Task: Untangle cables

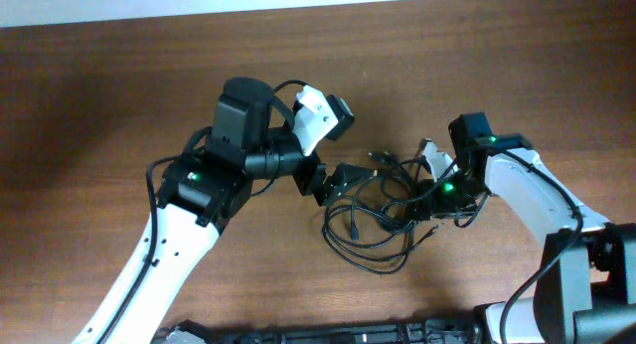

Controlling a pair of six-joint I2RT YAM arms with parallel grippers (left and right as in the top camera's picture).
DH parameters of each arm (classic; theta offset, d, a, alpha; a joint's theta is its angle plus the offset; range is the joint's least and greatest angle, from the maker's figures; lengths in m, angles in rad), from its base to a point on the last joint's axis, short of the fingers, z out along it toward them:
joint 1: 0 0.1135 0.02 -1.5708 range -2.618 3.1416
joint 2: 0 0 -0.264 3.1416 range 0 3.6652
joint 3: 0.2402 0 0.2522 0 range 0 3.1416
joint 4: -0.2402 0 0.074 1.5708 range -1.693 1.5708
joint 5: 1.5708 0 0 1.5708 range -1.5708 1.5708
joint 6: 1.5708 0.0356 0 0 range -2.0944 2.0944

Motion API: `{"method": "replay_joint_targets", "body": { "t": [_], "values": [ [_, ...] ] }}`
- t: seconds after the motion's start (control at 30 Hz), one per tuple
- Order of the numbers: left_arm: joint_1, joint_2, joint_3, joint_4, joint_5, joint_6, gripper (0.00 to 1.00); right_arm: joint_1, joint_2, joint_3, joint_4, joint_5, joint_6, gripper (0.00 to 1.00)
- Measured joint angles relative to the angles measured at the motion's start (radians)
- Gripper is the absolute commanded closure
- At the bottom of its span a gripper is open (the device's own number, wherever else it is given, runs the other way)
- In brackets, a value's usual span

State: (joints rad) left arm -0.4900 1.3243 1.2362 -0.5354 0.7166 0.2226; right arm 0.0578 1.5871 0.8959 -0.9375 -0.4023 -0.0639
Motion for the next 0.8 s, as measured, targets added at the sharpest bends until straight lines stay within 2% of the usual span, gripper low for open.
{"method": "replay_joint_targets", "body": {
  "t": [0.13, 0.27, 0.43, 0.47, 0.53, 0.6, 0.73, 0.8],
  "values": [
    [0.000, 0.000, 0.000, 0.000, -0.016, 0.000, 0.01, 0.000, 0.001, -0.028, 0.047, -0.006, -0.003, 0.59],
    [0.000, 0.000, 0.000, 0.000, -0.121, 0.000, 0.01, 0.000, 0.001, -0.031, 0.064, -0.055, -0.004, 0.59],
    [0.000, 0.000, 0.000, 0.000, -0.160, 0.000, 0.01, 0.000, 0.001, -0.040, 0.108, -0.123, -0.004, 0.59],
    [0.000, 0.000, 0.000, -0.001, -0.164, 0.000, 0.01, 0.000, 0.001, -0.051, 0.113, -0.131, -0.004, 0.61],
    [0.000, 0.000, 0.000, -0.005, -0.168, 0.000, 0.01, 0.000, 0.001, -0.073, 0.124, -0.168, -0.003, 0.70],
    [0.000, 0.000, 0.000, -0.008, -0.169, 0.000, 0.01, 0.000, 0.001, -0.080, 0.134, -0.234, -0.003, 0.74],
    [0.000, 0.000, 0.000, -0.007, -0.171, 0.000, 0.01, 0.000, 0.001, -0.081, 0.176, -0.397, -0.003, 0.73],
    [0.000, 0.000, 0.000, -0.008, -0.172, -0.001, 0.01, 0.002, 0.001, -0.082, 0.203, -0.425, -0.003, 0.59]
  ]
}}
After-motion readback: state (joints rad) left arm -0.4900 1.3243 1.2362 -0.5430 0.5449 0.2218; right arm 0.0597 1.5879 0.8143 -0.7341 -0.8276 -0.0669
